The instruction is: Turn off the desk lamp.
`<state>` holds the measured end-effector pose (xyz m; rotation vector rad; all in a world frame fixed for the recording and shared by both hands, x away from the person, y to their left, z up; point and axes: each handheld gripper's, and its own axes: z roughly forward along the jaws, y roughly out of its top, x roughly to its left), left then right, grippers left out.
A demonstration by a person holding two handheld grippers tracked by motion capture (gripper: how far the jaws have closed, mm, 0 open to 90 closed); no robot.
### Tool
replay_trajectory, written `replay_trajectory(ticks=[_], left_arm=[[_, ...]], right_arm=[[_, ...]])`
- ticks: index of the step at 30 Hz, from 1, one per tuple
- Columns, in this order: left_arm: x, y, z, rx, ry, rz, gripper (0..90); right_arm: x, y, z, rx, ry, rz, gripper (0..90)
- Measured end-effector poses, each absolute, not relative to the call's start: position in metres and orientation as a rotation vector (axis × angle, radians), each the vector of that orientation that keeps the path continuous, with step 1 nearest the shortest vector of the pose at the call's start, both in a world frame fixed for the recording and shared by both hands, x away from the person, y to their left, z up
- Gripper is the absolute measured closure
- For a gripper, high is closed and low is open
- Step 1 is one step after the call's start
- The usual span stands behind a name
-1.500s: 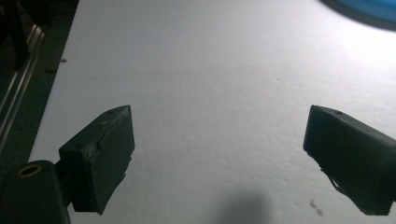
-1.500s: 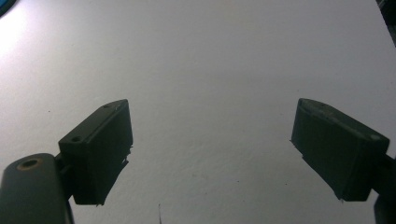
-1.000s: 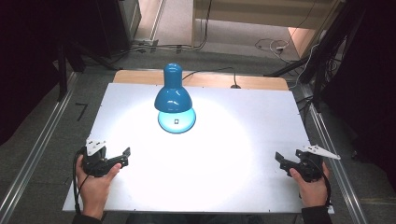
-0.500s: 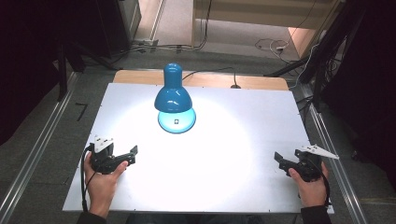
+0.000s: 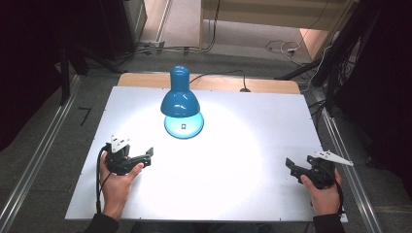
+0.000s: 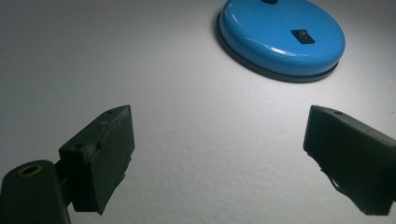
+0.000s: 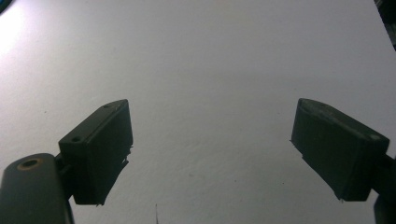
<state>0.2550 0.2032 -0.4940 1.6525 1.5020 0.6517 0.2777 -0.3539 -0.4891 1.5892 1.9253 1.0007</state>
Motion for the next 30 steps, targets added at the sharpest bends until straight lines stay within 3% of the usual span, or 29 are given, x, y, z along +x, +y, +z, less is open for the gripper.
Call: replay_trajectory(ticks=[30], left_arm=[[0.278, 0.174, -0.493, 1.680, 1.461, 0.642, 9.5]], right_arm=[[0.278, -0.354, -0.489, 1.593, 1.923, 0.999, 11.2]])
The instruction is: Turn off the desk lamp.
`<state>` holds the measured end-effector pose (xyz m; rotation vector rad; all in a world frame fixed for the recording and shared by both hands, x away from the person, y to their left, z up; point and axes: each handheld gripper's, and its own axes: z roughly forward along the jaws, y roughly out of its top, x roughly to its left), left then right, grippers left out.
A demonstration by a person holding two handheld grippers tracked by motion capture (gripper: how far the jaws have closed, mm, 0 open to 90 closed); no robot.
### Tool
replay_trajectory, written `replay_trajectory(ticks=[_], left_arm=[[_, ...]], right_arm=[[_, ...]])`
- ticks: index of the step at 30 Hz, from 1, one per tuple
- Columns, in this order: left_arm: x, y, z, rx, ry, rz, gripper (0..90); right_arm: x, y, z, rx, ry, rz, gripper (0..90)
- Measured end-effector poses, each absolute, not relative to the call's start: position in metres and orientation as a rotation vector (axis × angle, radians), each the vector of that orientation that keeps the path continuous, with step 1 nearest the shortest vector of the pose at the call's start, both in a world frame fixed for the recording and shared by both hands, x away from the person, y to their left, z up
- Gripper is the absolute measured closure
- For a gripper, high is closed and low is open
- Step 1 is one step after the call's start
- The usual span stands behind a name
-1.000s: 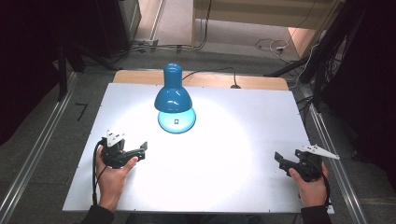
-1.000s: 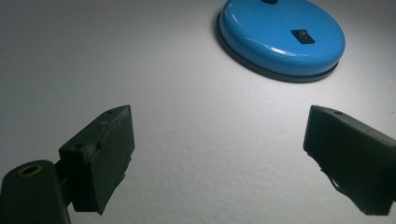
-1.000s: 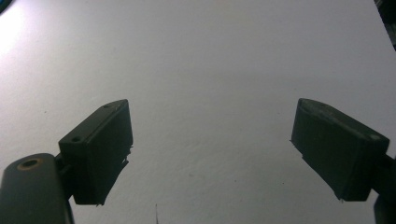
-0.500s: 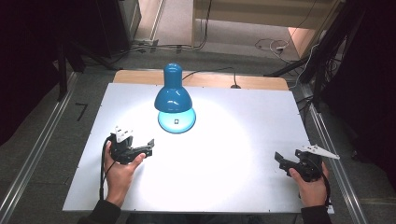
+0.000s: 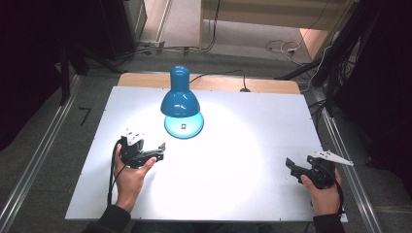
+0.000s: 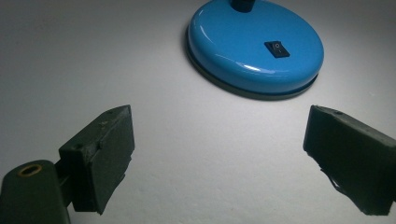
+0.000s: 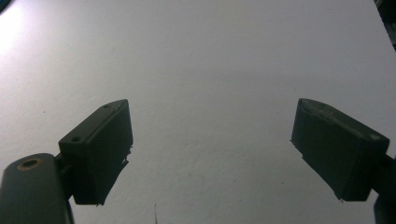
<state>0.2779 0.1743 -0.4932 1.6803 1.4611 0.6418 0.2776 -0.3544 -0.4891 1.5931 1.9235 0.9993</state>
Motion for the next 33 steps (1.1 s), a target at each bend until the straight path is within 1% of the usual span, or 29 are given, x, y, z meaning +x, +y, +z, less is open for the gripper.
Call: replay_trajectory(ticks=[27, 28, 29, 33], left_arm=[[0.294, 0.159, -0.496, 1.682, 1.444, 0.629, 10.0], [0.295, 0.158, -0.496, 1.687, 1.442, 0.632, 10.1], [0.296, 0.157, -0.496, 1.686, 1.442, 0.634, 12.0], [0.298, 0.155, -0.496, 1.686, 1.437, 0.632, 13.3]], right_arm=[[0.278, -0.355, -0.489, 1.597, 1.923, 0.999, 11.2], [0.278, -0.355, -0.489, 1.598, 1.924, 0.999, 11.3], [0.278, -0.355, -0.489, 1.598, 1.923, 0.999, 11.3], [0.277, -0.355, -0.489, 1.598, 1.924, 0.999, 11.3]])
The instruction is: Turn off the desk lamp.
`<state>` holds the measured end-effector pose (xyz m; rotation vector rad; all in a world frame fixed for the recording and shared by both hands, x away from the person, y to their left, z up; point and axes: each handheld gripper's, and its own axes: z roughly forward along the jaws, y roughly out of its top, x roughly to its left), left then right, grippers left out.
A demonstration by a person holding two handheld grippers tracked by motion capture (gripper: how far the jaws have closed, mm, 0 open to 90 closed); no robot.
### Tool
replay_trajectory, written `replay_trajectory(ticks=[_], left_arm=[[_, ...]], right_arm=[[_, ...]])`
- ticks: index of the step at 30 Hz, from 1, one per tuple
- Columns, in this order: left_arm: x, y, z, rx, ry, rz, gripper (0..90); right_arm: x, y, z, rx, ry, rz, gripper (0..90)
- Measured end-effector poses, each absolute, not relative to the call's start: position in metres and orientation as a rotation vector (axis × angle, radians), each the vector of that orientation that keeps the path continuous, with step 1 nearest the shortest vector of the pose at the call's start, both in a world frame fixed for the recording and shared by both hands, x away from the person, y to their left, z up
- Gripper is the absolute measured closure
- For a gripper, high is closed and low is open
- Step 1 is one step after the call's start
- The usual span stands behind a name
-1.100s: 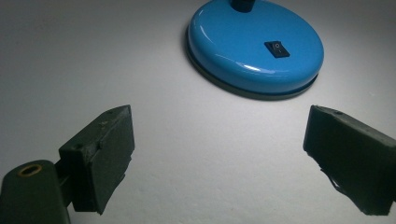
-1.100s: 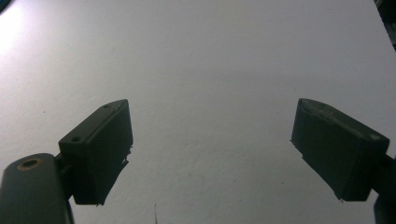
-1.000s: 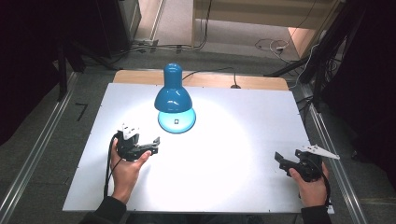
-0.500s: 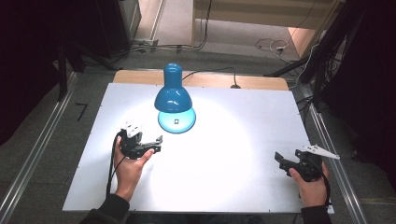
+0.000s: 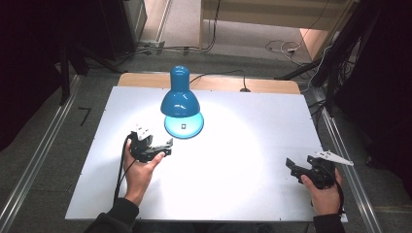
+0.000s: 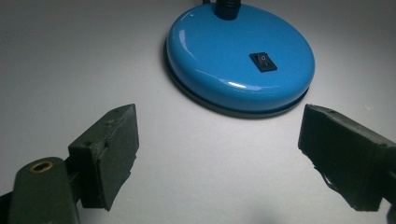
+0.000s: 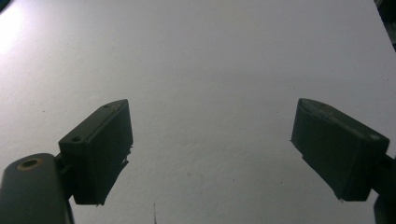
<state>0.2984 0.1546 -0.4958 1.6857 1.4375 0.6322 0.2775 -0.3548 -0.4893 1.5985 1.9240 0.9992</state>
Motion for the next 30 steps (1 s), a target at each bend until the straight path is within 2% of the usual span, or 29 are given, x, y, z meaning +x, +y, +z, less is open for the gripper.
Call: replay_trajectory(ticks=[30], left_arm=[[0.318, 0.141, -0.497, 1.696, 1.418, 0.641, 18.0]], right_arm=[[0.278, -0.356, -0.490, 1.596, 1.924, 1.002, 11.5]])
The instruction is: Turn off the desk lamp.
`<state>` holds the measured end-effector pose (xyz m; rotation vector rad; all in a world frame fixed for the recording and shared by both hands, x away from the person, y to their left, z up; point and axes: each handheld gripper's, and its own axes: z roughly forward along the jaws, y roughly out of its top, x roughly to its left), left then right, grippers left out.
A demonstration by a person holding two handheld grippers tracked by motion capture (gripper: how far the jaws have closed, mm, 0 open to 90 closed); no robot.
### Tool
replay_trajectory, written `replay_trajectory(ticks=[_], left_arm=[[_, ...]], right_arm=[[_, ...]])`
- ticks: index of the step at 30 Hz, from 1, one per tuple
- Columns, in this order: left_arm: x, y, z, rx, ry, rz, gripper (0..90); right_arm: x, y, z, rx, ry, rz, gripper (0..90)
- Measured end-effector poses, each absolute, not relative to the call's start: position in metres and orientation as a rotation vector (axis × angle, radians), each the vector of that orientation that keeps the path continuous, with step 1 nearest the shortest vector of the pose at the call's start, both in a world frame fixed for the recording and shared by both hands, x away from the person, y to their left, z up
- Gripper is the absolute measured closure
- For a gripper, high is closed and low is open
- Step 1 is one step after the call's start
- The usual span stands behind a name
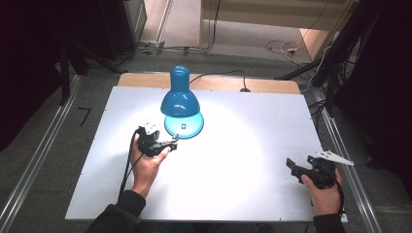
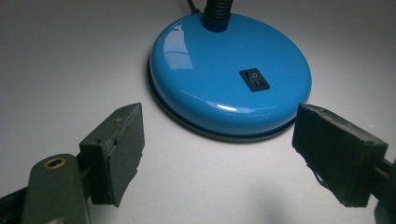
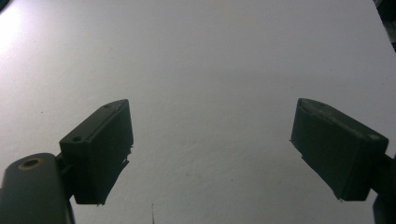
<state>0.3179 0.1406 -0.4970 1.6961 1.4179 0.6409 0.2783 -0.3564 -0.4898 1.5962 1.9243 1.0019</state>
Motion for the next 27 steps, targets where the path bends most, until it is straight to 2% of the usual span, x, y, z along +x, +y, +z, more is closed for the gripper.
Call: replay_trajectory(ticks=[14, 27], left_arm=[[0.327, 0.134, -0.495, 1.693, 1.413, 0.669, 20.8], [0.334, 0.129, -0.497, 1.691, 1.402, 0.643, 34.5]], right_arm=[[0.278, -0.356, -0.490, 1.605, 1.921, 1.001, 11.6], [0.279, -0.356, -0.490, 1.599, 1.922, 1.002, 11.7]])
